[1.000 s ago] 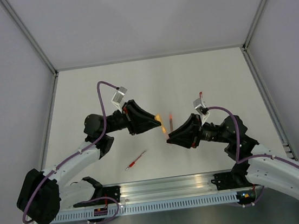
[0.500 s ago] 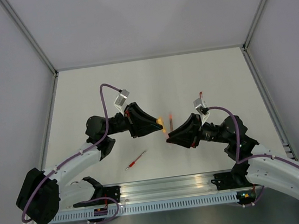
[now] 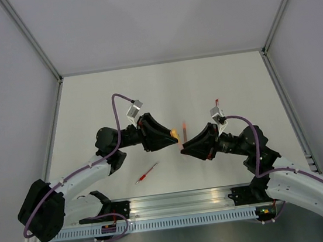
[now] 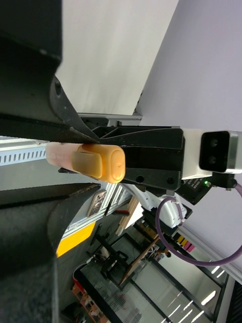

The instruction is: Insert the pens into the pen caps

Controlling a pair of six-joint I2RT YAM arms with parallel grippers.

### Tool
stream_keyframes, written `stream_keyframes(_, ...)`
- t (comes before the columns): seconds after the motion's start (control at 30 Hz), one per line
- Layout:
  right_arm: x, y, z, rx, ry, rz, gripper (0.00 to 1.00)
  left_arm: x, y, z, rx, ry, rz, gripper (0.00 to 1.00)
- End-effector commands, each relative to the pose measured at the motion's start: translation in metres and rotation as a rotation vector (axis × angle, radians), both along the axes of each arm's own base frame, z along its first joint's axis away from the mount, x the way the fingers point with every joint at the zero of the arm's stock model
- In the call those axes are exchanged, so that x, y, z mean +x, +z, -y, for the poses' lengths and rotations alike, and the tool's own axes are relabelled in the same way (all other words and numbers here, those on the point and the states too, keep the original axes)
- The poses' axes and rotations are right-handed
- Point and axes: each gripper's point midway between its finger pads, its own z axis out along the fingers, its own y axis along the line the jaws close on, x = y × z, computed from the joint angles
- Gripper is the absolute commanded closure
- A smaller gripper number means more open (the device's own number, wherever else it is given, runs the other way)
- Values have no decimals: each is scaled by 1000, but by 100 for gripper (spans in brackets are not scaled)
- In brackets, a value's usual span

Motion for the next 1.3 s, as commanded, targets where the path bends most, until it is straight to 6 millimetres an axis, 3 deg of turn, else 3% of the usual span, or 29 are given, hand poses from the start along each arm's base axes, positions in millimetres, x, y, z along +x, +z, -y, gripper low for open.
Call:
stream_keyframes(0.0,5,20,3,58,-41,70,100,-13,0,3,-7,-54,68,58)
stream_keyframes(0.1,5,20,3,57,-36,67,100,-13,1,3,-8,-55,68,47)
stream_keyframes(0.2,6,19,3,50,-44,69,100,-11,0,4,-3,-47,61,44)
stream_keyframes(0.67,11,15,1,22,-53,61,100,1,-19,11,55,-5,1,44)
stream_keyframes(1.27,16,11,2,16,-85,49,100,14,-20,16,67,103,-20,47)
